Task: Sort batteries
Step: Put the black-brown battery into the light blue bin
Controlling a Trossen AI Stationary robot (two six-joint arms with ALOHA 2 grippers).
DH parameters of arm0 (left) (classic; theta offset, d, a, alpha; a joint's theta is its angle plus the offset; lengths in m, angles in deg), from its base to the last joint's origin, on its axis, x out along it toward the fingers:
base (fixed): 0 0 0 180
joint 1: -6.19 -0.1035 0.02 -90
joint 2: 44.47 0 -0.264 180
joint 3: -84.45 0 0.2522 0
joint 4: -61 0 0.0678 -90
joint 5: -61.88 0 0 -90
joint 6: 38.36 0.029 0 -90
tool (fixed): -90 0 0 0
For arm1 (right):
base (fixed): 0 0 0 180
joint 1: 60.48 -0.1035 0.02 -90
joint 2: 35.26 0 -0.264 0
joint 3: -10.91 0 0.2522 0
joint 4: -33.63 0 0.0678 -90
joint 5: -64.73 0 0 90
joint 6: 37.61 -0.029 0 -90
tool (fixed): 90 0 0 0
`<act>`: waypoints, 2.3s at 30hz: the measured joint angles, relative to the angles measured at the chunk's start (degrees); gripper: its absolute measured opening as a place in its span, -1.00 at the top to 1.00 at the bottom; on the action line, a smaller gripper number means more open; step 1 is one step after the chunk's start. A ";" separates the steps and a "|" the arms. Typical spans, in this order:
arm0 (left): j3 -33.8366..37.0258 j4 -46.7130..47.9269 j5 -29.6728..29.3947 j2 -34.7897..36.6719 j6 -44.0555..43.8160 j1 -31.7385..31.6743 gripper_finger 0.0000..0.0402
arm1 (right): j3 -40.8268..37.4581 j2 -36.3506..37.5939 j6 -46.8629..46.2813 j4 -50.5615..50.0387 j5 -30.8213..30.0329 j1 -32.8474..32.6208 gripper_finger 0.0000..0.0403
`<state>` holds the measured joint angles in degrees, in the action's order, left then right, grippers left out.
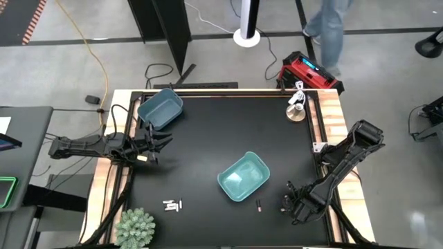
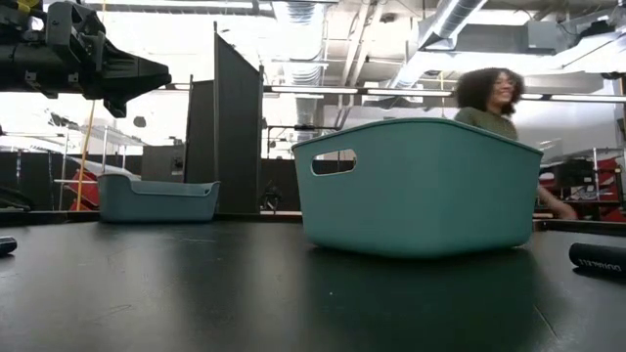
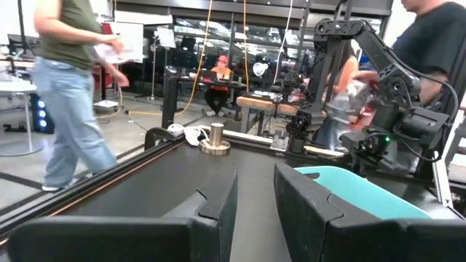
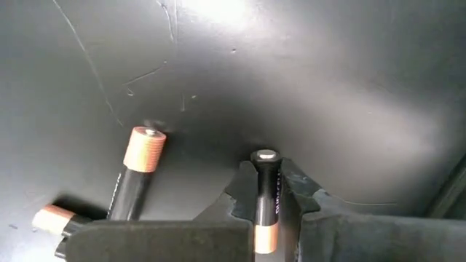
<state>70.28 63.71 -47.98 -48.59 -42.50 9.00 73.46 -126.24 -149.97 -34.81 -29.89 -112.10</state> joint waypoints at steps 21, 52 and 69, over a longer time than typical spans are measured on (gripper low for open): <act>0.00 0.00 0.00 0.00 -0.20 0.00 0.57 | 10.54 0.17 12.92 -9.26 -7.30 1.75 0.83; 0.00 1.36 3.06 0.00 -0.66 0.00 0.57 | 25.75 -1.81 69.02 1.59 -20.27 31.91 0.72; 0.00 1.46 3.06 0.00 -1.27 0.00 0.57 | 25.76 -2.18 69.58 0.80 -22.15 31.53 -0.26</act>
<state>70.28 65.18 -44.92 -48.59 -43.77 9.00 99.22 -128.42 -80.40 -34.01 -52.03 -80.57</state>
